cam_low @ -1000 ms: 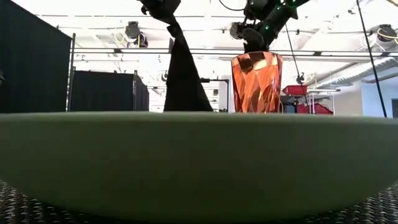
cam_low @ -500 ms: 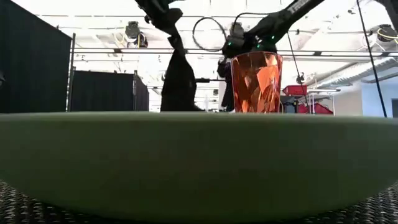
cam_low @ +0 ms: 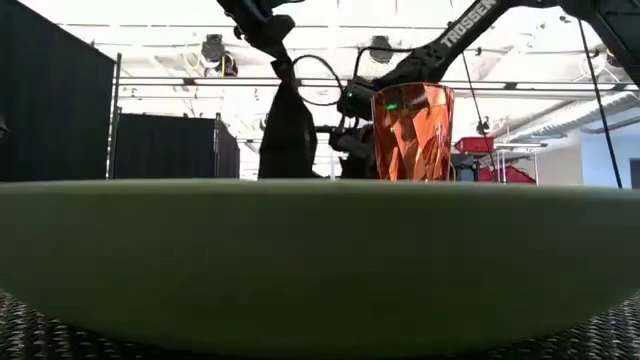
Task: Set table place
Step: Fold the black napkin
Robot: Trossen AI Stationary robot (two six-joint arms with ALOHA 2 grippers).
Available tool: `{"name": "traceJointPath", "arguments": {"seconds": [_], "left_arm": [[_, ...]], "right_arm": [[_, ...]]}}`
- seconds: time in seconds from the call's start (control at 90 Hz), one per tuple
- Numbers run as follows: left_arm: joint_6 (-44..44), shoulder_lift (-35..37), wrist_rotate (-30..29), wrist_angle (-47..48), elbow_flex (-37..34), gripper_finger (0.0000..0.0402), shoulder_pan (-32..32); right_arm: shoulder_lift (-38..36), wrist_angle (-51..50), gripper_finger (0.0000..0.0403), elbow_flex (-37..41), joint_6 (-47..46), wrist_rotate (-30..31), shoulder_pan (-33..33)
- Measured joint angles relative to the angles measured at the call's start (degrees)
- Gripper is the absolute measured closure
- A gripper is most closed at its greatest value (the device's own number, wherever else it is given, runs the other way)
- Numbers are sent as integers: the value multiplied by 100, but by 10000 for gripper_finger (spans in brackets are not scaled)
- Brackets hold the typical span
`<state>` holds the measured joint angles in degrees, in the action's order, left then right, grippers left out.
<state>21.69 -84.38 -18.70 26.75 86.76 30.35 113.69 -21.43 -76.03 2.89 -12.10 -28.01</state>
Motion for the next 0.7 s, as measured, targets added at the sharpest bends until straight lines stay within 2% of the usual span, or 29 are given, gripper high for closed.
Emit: {"name": "traceJointPath", "arguments": {"seconds": [0.422,0.567,0.7], "left_arm": [[125,0,2,-1,-2,402,2],[127,0,2,-2,-4,402,1],[127,0,2,-2,-4,402,0]], "right_arm": [[164,-7,172,-7,-72,63,94],[161,-204,172,-7,-85,354,92],[205,-389,172,-8,-170,373,37]]}}
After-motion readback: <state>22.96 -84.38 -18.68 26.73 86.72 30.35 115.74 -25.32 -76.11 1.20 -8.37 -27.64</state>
